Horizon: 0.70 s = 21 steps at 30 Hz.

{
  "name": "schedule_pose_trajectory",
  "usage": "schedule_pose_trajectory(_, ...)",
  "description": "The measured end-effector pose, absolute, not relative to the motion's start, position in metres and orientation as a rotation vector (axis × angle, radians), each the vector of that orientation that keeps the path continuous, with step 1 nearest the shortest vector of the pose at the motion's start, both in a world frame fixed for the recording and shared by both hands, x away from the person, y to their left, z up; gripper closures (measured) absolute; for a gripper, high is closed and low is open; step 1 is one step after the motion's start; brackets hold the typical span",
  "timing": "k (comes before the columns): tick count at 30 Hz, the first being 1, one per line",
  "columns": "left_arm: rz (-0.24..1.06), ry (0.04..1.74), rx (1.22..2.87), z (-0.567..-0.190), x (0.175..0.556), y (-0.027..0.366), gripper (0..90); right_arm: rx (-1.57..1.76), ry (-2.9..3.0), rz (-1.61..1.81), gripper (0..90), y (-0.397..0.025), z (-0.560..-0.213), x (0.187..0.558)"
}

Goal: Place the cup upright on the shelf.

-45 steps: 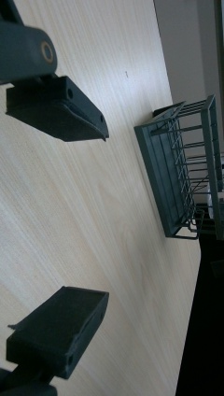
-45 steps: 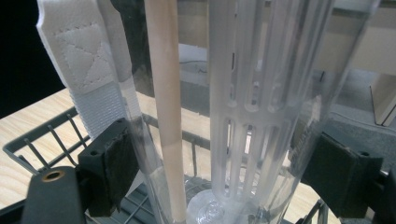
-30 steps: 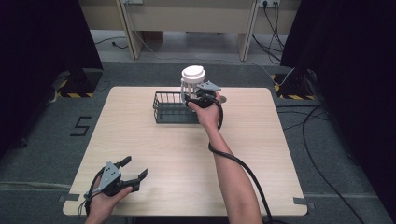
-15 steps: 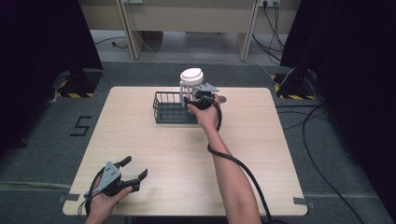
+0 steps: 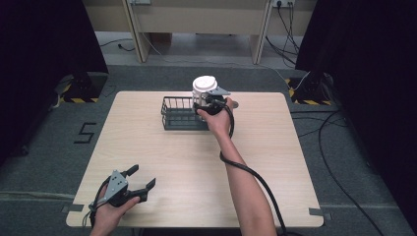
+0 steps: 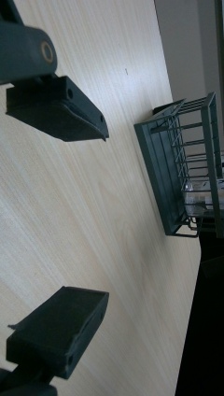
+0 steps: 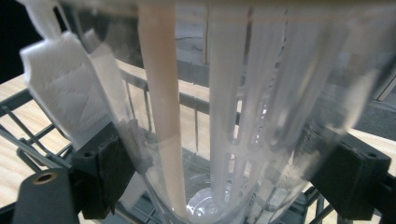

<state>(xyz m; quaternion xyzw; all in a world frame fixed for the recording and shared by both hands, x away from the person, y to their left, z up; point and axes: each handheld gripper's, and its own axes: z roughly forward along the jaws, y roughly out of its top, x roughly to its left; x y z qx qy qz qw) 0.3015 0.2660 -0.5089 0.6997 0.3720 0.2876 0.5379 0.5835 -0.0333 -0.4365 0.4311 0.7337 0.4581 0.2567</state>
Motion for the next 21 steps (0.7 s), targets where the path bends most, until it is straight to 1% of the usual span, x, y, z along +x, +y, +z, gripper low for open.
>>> schedule_pose_trajectory(9, 0.684, 0.887, 1.664, -0.509, 0.302, 0.266, 17.5, 1.169, 1.976, 1.272, 15.7, -0.037, -0.432, 0.577)
schedule_pose_trajectory(21, 0.685, 0.887, 1.665, -0.509, 0.302, 0.266, 17.5, 1.168, 1.979, 1.336, 15.9, -0.052, -0.414, 0.566)
